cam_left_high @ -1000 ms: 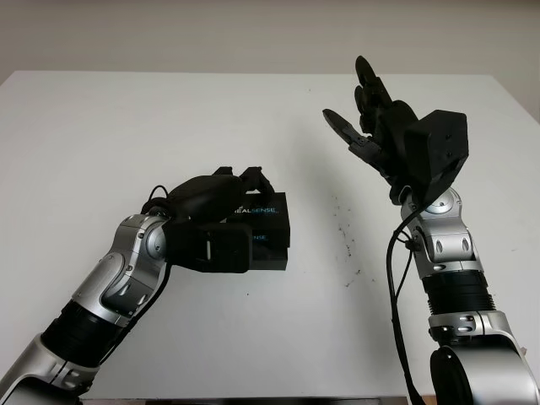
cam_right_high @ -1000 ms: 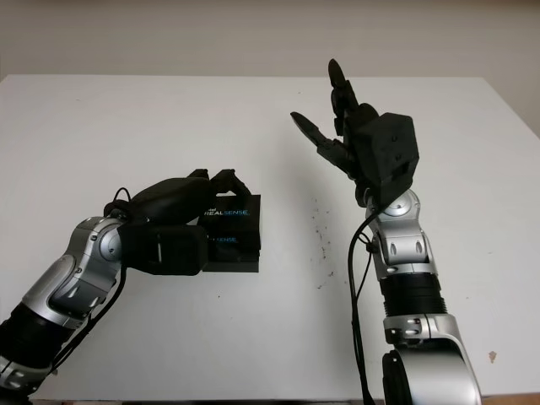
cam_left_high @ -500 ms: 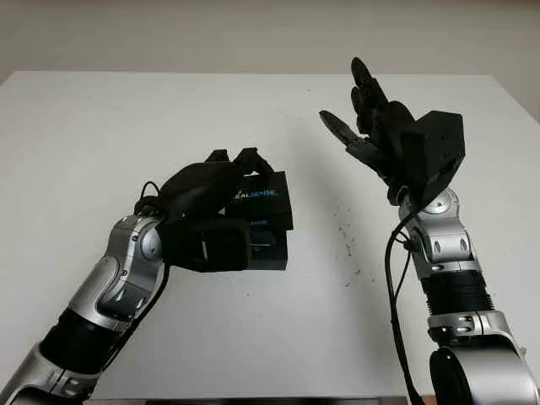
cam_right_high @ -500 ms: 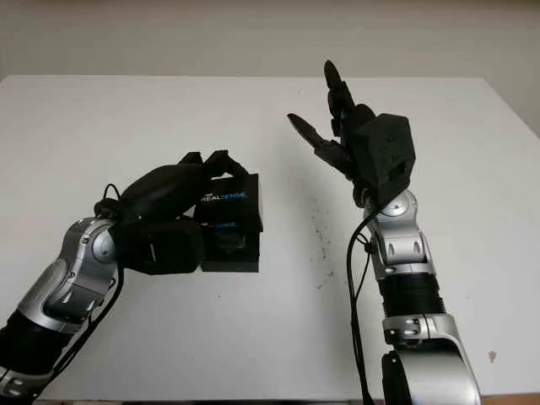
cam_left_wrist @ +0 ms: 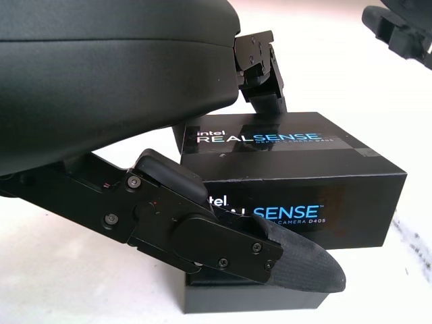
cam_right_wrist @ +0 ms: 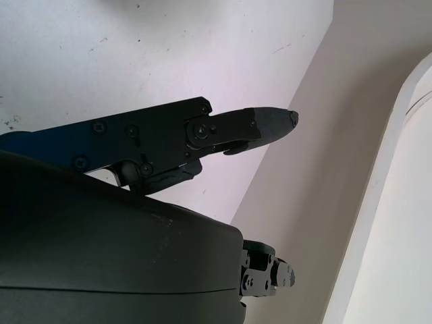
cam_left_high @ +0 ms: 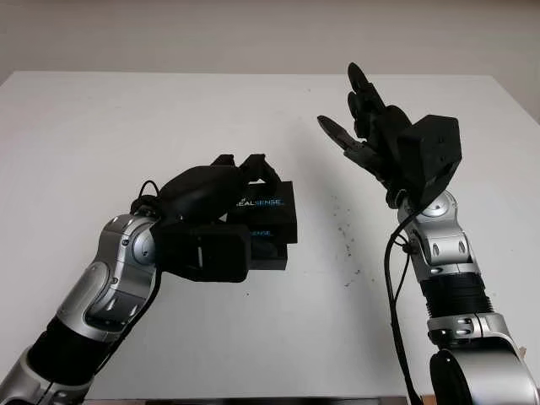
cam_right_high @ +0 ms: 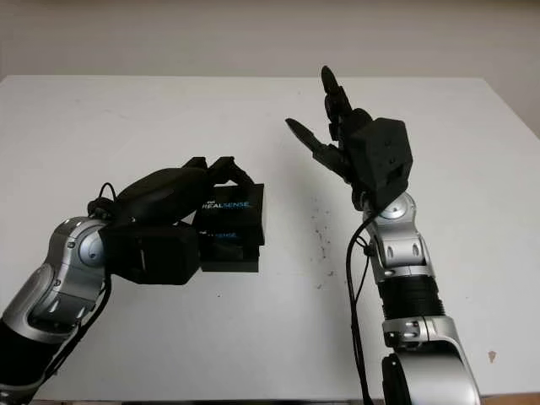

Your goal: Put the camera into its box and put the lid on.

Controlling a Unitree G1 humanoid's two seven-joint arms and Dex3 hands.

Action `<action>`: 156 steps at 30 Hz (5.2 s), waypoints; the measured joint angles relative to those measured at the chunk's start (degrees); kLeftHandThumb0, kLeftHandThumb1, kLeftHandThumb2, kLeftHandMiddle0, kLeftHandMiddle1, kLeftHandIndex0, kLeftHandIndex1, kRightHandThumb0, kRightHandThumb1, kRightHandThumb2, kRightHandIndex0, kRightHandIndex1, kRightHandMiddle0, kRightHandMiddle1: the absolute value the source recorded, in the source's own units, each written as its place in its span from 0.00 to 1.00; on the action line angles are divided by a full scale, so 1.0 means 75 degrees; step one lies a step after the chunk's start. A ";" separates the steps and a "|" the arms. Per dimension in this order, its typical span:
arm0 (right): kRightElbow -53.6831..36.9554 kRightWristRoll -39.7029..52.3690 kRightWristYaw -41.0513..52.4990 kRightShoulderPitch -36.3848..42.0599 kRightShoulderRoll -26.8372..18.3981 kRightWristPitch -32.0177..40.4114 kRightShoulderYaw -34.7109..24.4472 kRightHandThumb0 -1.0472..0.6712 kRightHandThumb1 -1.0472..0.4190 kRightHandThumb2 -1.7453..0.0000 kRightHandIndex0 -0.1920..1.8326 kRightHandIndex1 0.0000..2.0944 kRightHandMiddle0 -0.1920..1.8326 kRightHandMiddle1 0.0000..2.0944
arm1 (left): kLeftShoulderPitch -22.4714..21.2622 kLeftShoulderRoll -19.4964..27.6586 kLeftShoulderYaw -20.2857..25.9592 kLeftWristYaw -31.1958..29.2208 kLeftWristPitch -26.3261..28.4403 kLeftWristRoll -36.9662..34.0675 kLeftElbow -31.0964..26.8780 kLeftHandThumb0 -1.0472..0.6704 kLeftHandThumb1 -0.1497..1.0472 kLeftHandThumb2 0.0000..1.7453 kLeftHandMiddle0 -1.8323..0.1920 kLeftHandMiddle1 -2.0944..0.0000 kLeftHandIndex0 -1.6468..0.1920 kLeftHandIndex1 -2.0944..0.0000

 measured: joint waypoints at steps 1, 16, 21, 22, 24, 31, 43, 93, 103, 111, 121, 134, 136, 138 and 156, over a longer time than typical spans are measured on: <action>-0.0007 0.0001 -0.0003 0.0000 0.0001 0.0032 0.0000 0.31 0.00 0.90 0.05 0.03 0.06 0.03 | 0.0040 0.0027 0.0001 -0.0004 -0.0032 -0.0001 -0.0013 0.45 1.00 0.15 0.46 0.00 0.67 0.00; -0.0010 -0.0027 0.0065 0.0003 0.0008 0.0042 0.0027 0.31 0.00 0.90 0.06 0.03 0.06 0.03 | 0.0571 0.0109 -0.0051 0.0576 -0.0258 0.1295 -0.0149 0.45 1.00 0.16 0.58 0.00 0.78 0.00; -0.0008 -0.0010 0.0122 0.0002 0.0008 -0.0012 0.0027 0.32 0.00 0.90 0.05 0.03 0.05 0.02 | 0.0668 -0.0076 -0.0072 0.0955 -0.0462 0.1479 -0.0065 0.46 1.00 0.15 0.56 0.00 0.79 0.00; -0.0008 -0.0012 0.0123 0.0002 0.0008 -0.0023 0.0027 0.32 0.00 0.90 0.05 0.03 0.05 0.02 | 0.0683 -0.0111 -0.0076 0.1009 -0.0470 0.1523 -0.0019 0.46 1.00 0.16 0.56 0.00 0.80 0.00; -0.0007 -0.0028 0.0119 0.0003 0.0008 -0.0023 0.0029 0.32 0.00 0.89 0.05 0.03 0.05 0.02 | 0.0697 -0.0171 -0.0088 0.1058 -0.0472 0.1608 0.0064 0.45 1.00 0.17 0.56 0.00 0.81 0.00; -0.0007 -0.0054 0.0105 0.0002 0.0008 -0.0023 0.0031 0.32 0.00 0.89 0.05 0.03 0.05 0.02 | 0.0697 -0.0367 -0.0123 0.1299 -0.0562 0.1823 0.0293 0.46 1.00 0.14 0.59 0.00 0.87 0.01; -0.0003 -0.0078 0.0082 0.0003 0.0010 -0.0124 0.0031 0.32 0.00 0.90 0.06 0.03 0.05 0.03 | 0.0697 -0.0502 -0.0129 0.1420 -0.0676 0.1926 0.0445 0.46 1.00 0.14 0.57 0.00 0.81 0.00; 0.0044 -0.0067 0.0081 0.0003 0.0027 -0.0209 0.0028 0.33 0.00 0.90 0.06 0.03 0.06 0.03 | 0.0729 -0.0552 -0.0288 0.1335 -0.1049 0.1939 0.0553 0.44 1.00 0.18 0.51 0.00 0.75 0.00; 0.0148 -0.0042 0.0186 0.0001 0.0020 -0.0208 0.0021 0.32 0.00 0.90 0.06 0.03 0.06 0.03 | 0.0668 -0.0306 -0.0487 0.0361 -0.0695 0.3138 0.0185 0.17 1.00 0.30 0.91 0.78 0.94 0.78; 0.0137 -0.0008 0.0199 -0.0001 0.0016 -0.0137 0.0013 0.31 0.00 0.90 0.06 0.03 0.06 0.03 | 0.0582 -0.0043 -0.0732 -0.1420 -0.0663 0.4185 -0.0200 0.04 1.00 0.41 1.00 1.00 1.00 1.00; 0.0162 -0.0043 0.0169 -0.0017 0.0015 -0.0121 0.0014 0.31 0.00 0.90 0.06 0.03 0.06 0.03 | 0.0573 -0.0046 -0.0695 -0.1799 -0.0779 0.4155 -0.0215 0.02 1.00 0.42 1.00 1.00 1.00 1.00; 0.0186 -0.0048 0.0170 -0.0068 0.0017 -0.0156 0.0017 0.32 0.00 0.89 0.06 0.03 0.06 0.02 | 0.0859 -0.0345 -0.0303 -0.1355 -0.0607 0.3184 -0.0195 0.04 1.00 0.44 1.00 1.00 1.00 1.00; 0.0182 -0.0055 0.0189 -0.0067 0.0018 -0.0165 0.0035 0.32 0.00 0.89 0.06 0.02 0.05 0.02 | 0.1033 -0.0690 0.0124 -0.0835 -0.0521 0.2289 -0.0178 0.07 1.00 0.43 1.00 1.00 1.00 1.00; 0.0175 -0.0052 0.0218 -0.0064 0.0025 -0.0187 0.0045 0.32 0.00 0.88 0.05 0.02 0.05 0.02 | 0.1093 -0.1110 0.0744 -0.0208 -0.0466 0.1225 -0.0150 0.09 1.00 0.41 1.00 1.00 1.00 1.00; -0.0446 -0.0222 0.0004 0.0478 0.0254 0.0071 0.0314 0.21 0.00 0.69 0.00 0.01 0.02 0.02 | 0.0524 -0.2436 0.3499 0.3050 -0.1631 -0.4062 0.2467 0.13 1.00 0.39 1.00 1.00 1.00 1.00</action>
